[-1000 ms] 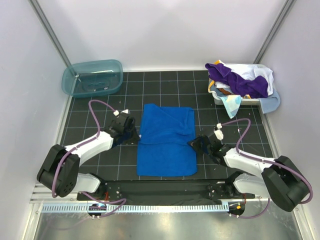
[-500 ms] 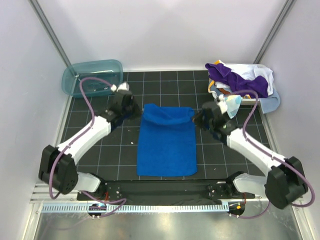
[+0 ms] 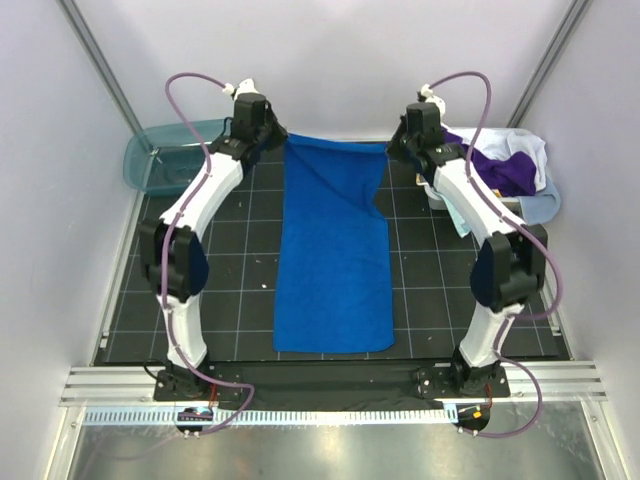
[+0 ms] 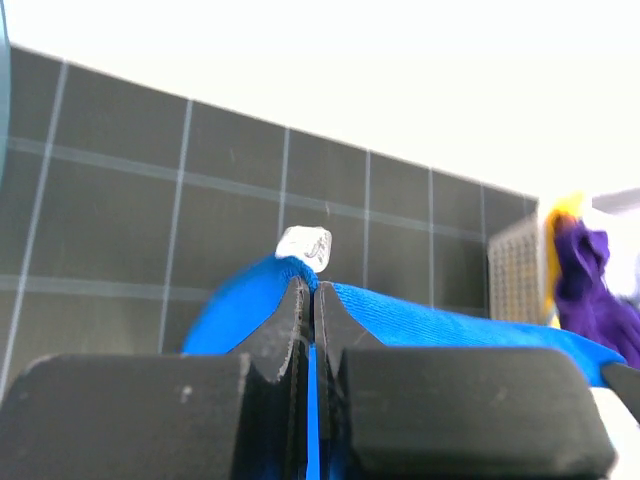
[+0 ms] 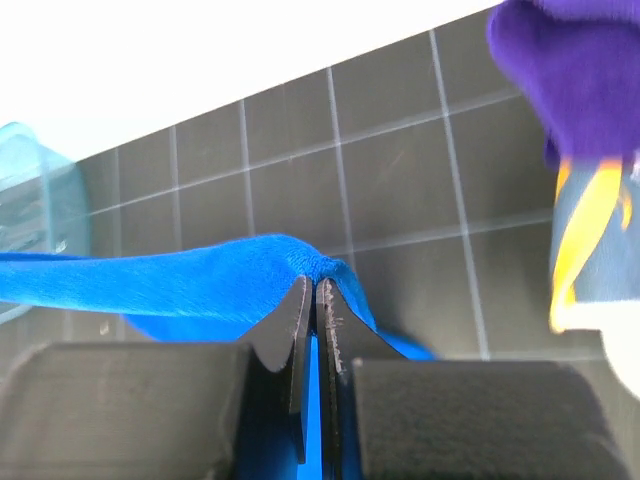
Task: Fold and stack the towels
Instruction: Fold the towel
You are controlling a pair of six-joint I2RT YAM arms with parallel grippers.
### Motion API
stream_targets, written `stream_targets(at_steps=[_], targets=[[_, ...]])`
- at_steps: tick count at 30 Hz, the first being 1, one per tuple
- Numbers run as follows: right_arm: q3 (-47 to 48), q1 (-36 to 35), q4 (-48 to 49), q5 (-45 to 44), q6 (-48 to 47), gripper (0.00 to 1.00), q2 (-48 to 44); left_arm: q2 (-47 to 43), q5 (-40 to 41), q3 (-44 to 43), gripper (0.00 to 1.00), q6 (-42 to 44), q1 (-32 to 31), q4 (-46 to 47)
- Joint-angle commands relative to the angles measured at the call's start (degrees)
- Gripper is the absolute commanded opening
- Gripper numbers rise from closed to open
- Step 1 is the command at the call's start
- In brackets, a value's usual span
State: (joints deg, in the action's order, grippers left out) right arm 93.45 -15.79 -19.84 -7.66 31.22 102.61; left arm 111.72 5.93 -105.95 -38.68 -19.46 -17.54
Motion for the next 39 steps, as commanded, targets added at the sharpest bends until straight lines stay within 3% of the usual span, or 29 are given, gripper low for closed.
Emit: stream_targets(at_steps=[1, 9, 17, 30, 39], targets=[[11.19, 1.90, -2.13, 1.51, -8.27, 0.01, 6.26, 6.37, -1.71, -8.90, 0.00, 2.64, 2.58, 0.40], [30.36, 4.01, -3.81, 2.47, -14.78, 0.01, 19.72, 18.43, -4.09, -23.84, 0.00, 4.75, 5.31, 0.75], [37.94, 5.42, -2.23, 3.35, -16.54, 0.01, 27.29, 26.79, -5.23, -32.55, 0.00, 5.02, 6.98, 2.42], [46.82, 6.39, 1.99, 3.70, -18.57, 0.01, 33.62, 31.27, -2.69, -35.64, 0.00, 5.71, 7.16, 12.26], [47.01, 6.39, 2.87, 5.64, -16.72, 0.01, 33.45, 30.84, -2.42, -35.82, 0.00, 6.33, 7.51, 13.94]])
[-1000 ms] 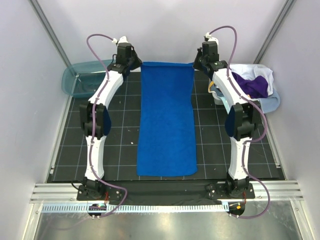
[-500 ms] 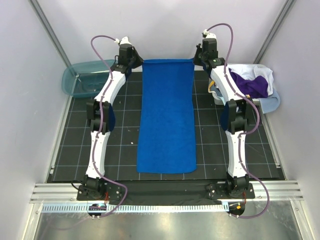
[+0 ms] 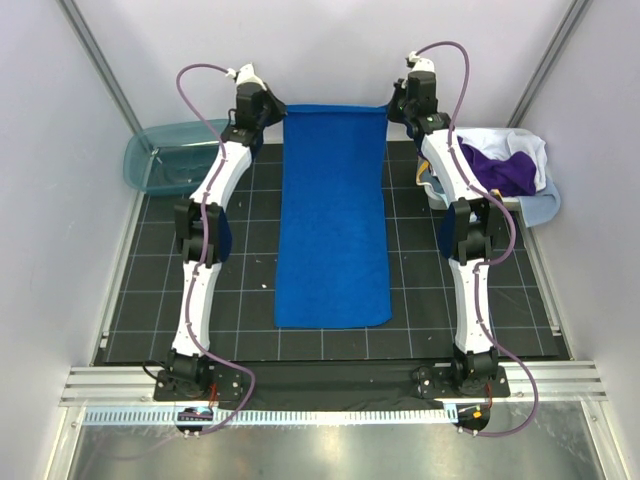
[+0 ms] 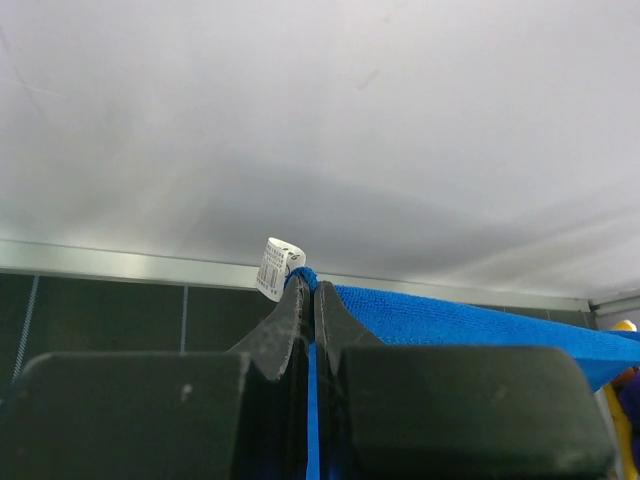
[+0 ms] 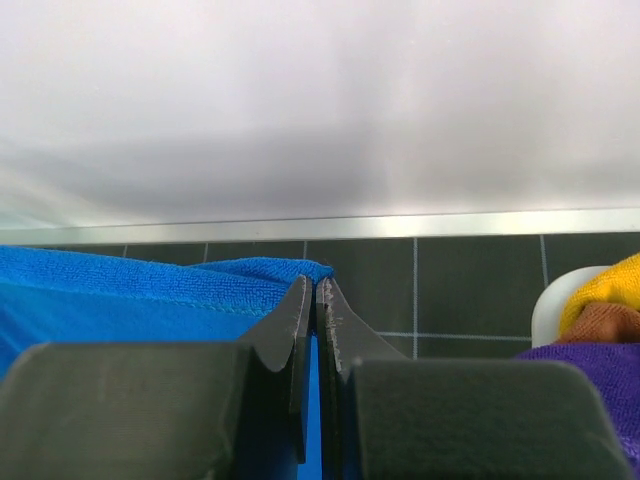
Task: Fold and stack the towels
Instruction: Fold the towel
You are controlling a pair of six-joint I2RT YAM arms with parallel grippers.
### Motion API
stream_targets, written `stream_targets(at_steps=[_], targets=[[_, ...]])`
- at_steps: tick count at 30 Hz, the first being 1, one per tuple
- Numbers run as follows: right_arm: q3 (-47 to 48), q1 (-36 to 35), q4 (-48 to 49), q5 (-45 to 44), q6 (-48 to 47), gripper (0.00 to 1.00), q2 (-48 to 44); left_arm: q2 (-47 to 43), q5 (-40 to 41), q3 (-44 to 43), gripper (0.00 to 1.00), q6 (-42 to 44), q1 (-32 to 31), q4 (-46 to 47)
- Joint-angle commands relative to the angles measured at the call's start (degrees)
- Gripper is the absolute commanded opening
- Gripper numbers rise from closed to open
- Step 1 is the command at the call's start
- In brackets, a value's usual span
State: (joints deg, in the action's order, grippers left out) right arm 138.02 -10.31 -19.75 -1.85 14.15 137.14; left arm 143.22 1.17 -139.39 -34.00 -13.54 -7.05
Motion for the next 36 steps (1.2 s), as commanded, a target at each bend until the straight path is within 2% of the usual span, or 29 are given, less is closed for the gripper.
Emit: stream_targets(at_steps=[1, 10, 21, 22, 36], targets=[[1.82, 0.90, 2.87, 0.09, 0.70, 0.01, -1.52, -1.18, 2.35, -0.90, 0.00, 1.83, 1.59, 3.36], [-7.31, 0.73, 1.91, 2.88, 3.07, 0.01, -8.37, -10.06, 0.59, 9.57, 0.00, 1.92, 1.68, 3.71], [-21.73, 0.73, -1.96, 5.09, 5.44, 0.01, -18.74, -21.65, -0.99, 28.88, 0.00, -0.01, 1.68, 4.32], [-22.69, 0.73, -2.48, 5.53, 5.97, 0.01, -19.97, -23.40, -2.91, 30.92, 0.00, -0.19, 1.68, 4.32], [-52.13, 0.29, -0.12, 9.67, 13.88, 0.01, -34.65, -37.57, -4.16, 58.61, 0.00, -5.99, 0.89, 6.08]])
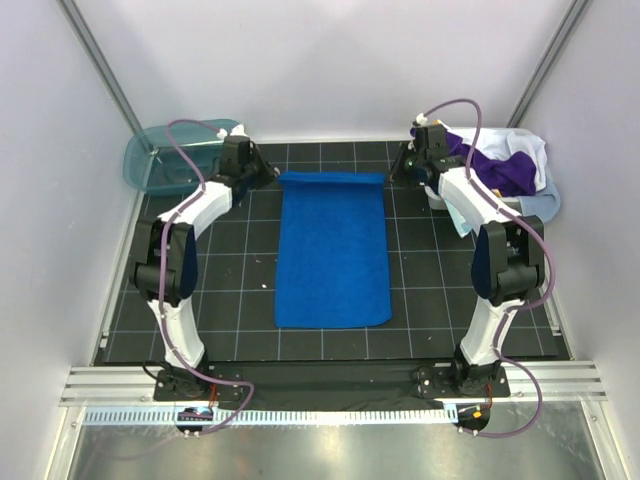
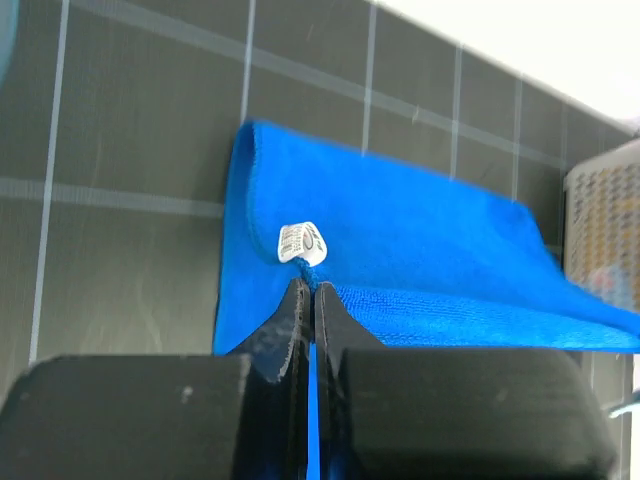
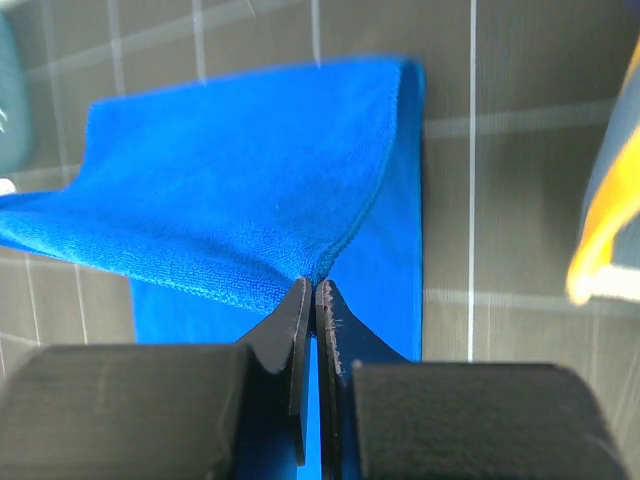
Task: Fold and stack the towels
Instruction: Fold the towel
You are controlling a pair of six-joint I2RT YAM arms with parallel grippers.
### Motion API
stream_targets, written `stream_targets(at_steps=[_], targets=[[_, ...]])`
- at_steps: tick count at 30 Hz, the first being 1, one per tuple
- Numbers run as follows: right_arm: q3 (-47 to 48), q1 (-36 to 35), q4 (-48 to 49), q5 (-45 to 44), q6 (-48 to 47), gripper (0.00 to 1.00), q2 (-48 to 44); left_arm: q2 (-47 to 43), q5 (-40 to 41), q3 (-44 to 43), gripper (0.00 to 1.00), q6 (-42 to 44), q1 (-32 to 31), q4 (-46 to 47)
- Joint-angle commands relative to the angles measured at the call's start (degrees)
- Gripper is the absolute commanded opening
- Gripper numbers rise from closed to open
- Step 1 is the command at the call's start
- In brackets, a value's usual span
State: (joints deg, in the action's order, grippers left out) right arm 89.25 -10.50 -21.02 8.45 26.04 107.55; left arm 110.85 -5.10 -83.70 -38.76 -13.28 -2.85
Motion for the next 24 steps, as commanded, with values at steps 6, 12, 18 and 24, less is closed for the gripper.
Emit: stream_targets(at_steps=[6, 12, 18, 24], targets=[[-11.02, -0.22, 0.10, -0.89, 3.40, 0.01, -10.33, -10.99, 3.69, 10.83, 0.00, -3.69, -1.48, -0.04], [-17.87, -1.27, -1.31, -1.42, 3.66, 0.01, -16.04, -16.53, 7.47, 14.96, 0.00, -3.69, -4.30, -5.23], [-22.28, -2.94, -2.80, -2.29, 4.02, 0.01, -20.88, -20.75, 8.97, 18.83, 0.00, -3.78, -5.18, -8.22], [-25.96, -4.87, -4.91, -3.17, 4.02, 0.01, -25.98, -25.50, 8.88, 21.30, 0.00, -3.25, -6.23, -11.20]])
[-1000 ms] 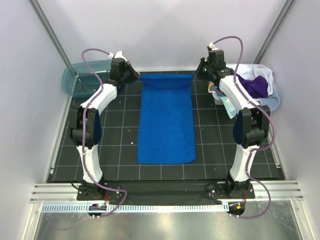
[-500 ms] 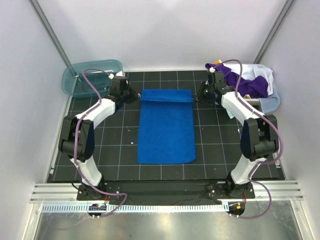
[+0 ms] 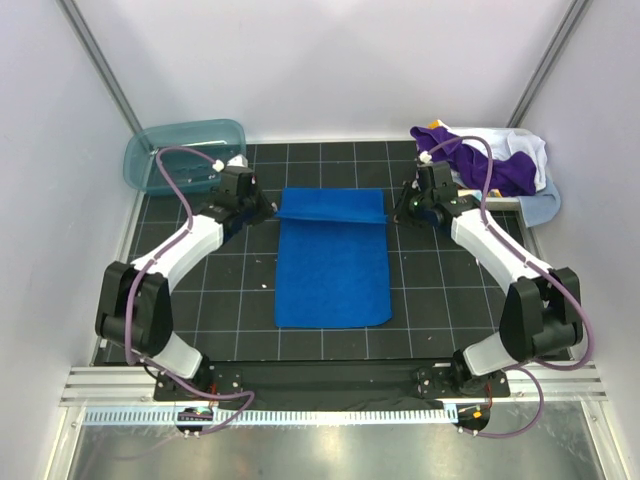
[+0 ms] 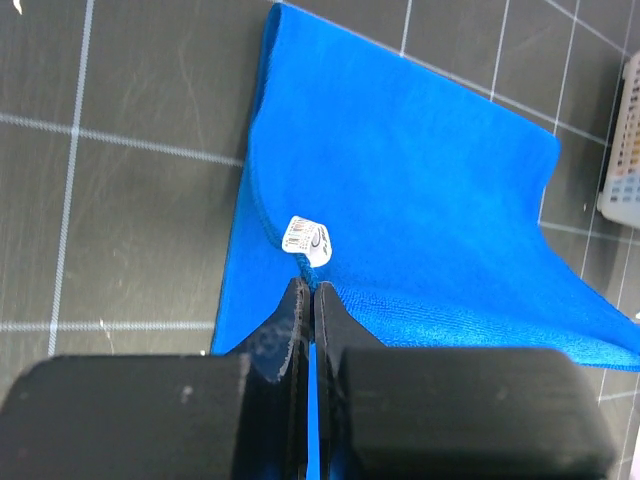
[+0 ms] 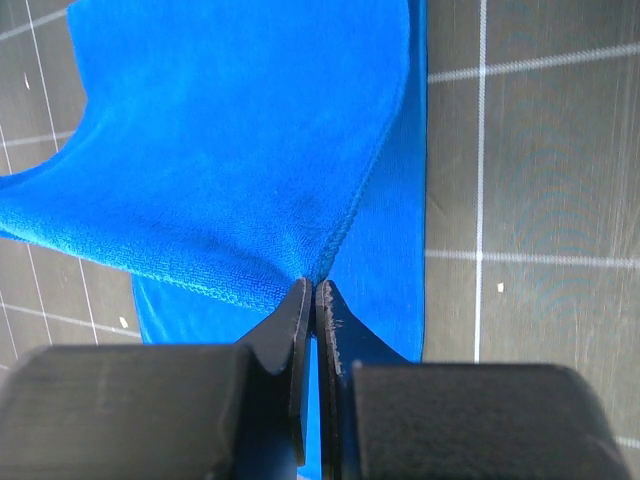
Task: Fold and stack the towels
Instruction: Fold the towel
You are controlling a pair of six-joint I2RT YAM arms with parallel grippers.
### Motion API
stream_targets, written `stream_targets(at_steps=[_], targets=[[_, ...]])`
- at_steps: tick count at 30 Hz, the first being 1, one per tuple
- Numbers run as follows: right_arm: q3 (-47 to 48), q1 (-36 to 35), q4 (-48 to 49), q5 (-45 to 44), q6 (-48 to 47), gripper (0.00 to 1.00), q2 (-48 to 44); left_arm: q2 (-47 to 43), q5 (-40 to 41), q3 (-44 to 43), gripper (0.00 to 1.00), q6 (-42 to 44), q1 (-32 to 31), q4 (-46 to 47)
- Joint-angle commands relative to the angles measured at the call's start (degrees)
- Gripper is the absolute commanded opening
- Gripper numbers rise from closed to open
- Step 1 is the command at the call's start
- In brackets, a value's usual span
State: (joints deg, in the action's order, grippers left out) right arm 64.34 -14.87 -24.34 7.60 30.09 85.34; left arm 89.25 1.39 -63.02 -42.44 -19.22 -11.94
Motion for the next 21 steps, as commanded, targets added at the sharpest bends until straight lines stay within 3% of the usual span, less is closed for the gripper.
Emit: stream_targets(at_steps=[1, 21], targets=[[-1.40, -0.77, -2.03, -2.84, -0.03, 0.01, -4.30, -4.52, 2.39, 1.49, 0.00, 0.34, -0.72, -2.12], [-10.18, -5.34, -4.67, -5.92, 1.55, 0.01, -12.30, -10.41, 4.24, 6.24, 0.00, -0.81, -5.21, -6.42]])
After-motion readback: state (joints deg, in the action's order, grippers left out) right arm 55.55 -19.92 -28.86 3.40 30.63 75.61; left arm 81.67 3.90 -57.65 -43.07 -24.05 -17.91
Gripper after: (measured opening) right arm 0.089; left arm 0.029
